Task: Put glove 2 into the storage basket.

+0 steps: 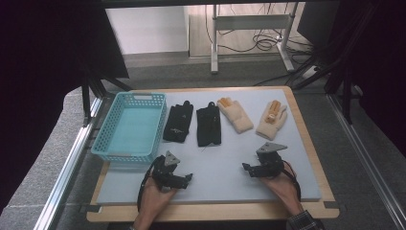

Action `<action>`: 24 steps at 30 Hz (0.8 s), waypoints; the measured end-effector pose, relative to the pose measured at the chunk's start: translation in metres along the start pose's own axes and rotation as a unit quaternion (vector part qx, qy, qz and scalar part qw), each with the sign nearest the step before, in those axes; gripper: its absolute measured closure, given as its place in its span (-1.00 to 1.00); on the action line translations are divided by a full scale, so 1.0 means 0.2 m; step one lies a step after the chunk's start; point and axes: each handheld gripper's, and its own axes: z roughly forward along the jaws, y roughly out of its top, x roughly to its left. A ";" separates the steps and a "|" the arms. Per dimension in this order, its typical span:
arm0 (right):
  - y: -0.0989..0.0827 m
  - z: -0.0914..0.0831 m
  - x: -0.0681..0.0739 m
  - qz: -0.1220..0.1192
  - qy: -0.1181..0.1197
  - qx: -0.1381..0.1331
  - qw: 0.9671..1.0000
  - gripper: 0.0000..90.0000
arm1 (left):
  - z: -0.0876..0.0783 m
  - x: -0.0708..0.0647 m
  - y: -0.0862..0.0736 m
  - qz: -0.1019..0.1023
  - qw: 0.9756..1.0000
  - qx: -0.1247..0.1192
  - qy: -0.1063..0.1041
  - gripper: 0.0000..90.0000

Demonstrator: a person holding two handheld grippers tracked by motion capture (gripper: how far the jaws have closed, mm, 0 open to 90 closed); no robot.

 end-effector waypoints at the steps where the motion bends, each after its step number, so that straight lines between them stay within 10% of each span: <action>1: 0.01 0.00 0.00 0.001 0.001 -0.002 1.000 -0.52 | 0.00 0.00 0.00 0.000 1.000 0.000 0.000 -0.89; 24: 0.26 0.07 -0.03 0.001 0.025 -0.024 0.999 -0.33 | 0.00 0.00 0.00 0.000 1.000 0.000 0.000 -0.89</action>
